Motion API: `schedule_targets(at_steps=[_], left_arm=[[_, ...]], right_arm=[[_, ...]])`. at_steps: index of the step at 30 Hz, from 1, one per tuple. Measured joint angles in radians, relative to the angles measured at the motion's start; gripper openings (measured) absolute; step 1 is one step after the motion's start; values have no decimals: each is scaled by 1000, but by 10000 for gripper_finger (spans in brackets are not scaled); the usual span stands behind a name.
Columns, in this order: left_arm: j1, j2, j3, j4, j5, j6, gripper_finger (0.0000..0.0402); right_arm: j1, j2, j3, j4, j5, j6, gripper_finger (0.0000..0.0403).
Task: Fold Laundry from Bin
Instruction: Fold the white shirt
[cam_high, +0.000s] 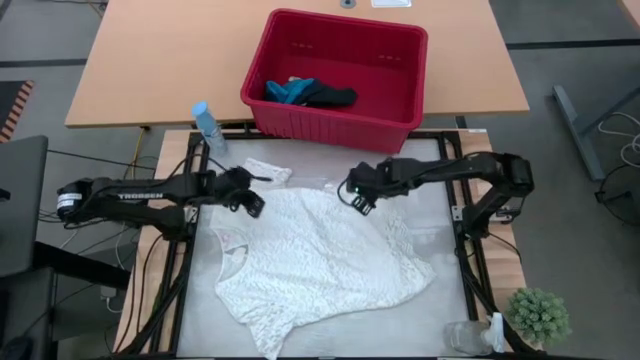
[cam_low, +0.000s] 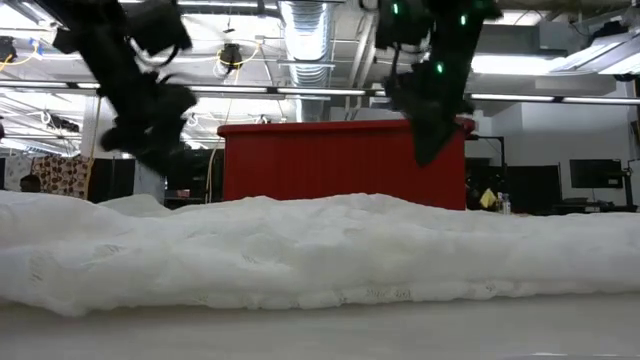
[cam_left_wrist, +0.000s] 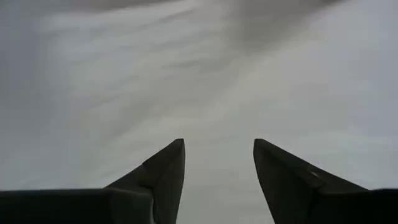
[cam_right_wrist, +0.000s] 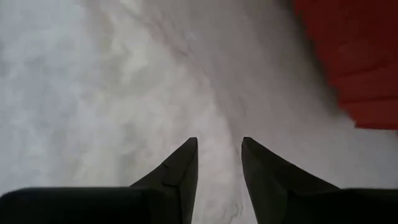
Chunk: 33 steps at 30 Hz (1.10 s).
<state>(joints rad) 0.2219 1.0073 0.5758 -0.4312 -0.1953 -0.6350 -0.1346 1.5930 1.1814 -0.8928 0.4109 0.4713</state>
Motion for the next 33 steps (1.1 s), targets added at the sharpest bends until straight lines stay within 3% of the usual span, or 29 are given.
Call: schedule_targets(at_steps=[2, 5, 11, 17, 22, 27, 33], left_arm=[[-76, 9, 0, 122, 11, 14, 180], [-189, 32, 1, 218, -52, 16, 173], [-338, 140, 1, 258, -173, -45, 148], [-427, 363, 0, 283, -211, -135, 126], [-458, 515, 1, 354, -192, -186, 119], [-489, 564, 4, 388, -192, -217, 119], [-541, 554, 2, 374, -176, -224, 119]], right_arm=[[-18, -4, -64, 49, -48, -8, 128], [-2, -4, -159, 126, -114, -4, 110], [87, -4, -268, 256, -122, 78, 68], [185, 29, -345, 332, -135, 201, 31], [303, 57, -346, 384, -181, 285, 20], [445, 62, -302, 417, -295, 296, 35], [529, 38, -212, 269, -185, 281, 42]])
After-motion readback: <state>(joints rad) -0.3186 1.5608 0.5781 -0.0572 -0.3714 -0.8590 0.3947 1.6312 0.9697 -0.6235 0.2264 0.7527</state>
